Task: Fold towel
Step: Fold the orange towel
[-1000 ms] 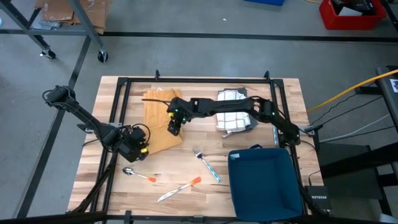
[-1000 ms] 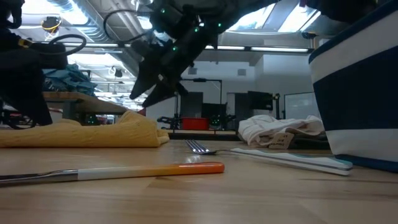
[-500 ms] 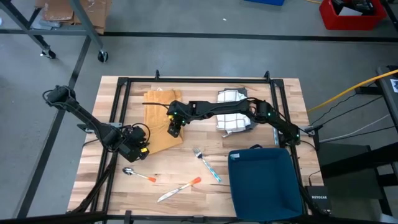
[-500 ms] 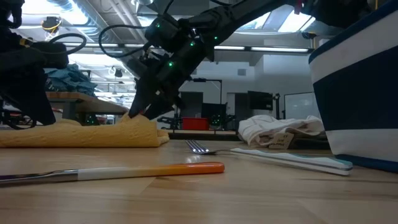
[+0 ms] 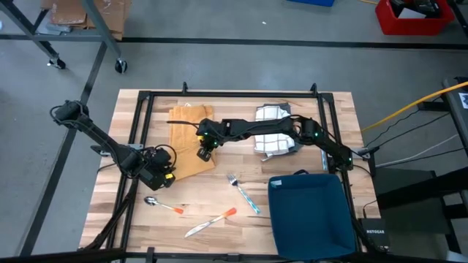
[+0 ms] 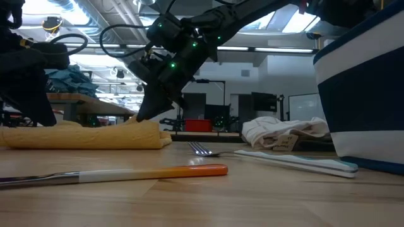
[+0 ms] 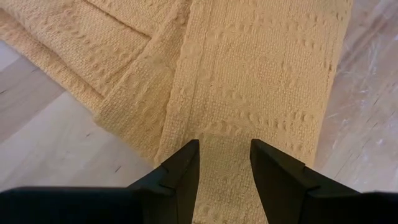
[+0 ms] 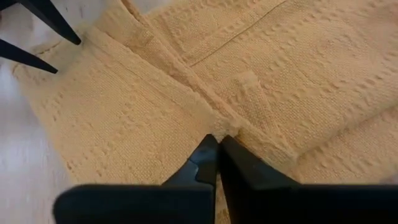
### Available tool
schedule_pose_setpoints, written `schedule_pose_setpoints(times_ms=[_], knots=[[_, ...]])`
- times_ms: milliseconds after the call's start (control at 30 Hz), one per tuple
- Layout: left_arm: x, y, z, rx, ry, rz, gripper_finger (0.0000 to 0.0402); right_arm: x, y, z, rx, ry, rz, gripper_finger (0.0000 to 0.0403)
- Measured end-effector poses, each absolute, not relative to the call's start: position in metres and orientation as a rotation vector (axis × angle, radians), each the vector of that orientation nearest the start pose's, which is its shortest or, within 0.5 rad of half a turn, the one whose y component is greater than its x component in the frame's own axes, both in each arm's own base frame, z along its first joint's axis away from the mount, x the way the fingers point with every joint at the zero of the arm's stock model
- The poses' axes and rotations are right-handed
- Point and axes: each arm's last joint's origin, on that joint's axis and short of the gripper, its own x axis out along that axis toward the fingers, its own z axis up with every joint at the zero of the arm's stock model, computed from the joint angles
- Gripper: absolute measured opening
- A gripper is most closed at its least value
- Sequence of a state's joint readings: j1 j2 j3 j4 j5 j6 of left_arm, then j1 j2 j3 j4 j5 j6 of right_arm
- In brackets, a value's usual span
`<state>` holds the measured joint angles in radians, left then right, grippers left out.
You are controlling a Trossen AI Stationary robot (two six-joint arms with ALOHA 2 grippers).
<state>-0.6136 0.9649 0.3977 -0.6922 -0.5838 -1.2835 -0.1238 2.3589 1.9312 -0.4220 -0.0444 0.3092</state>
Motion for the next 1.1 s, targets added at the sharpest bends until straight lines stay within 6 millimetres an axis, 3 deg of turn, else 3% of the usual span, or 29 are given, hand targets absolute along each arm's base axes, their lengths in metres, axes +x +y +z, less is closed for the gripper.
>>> schedule_pose_setpoints(times_ms=[267,733,900,1100], knots=[[0.121,-0.065,0.152,-0.454,0.836,0.598,0.0136,0.513,-0.065,0.171,0.326,0.846,-0.287,0.0004],[0.121,-0.064,0.152,-0.434,0.809,0.613,0.0136,0.513,-0.071,0.207,0.281,0.852,-0.483,0.0002],[0.121,-0.064,0.152,-0.421,0.811,0.609,0.0136,0.504,-0.073,0.205,0.26,0.913,-0.636,0.0002],[0.121,-0.064,0.152,-0.408,0.815,0.603,0.0136,0.5,-0.077,0.192,0.245,0.941,-0.661,0.0003]])
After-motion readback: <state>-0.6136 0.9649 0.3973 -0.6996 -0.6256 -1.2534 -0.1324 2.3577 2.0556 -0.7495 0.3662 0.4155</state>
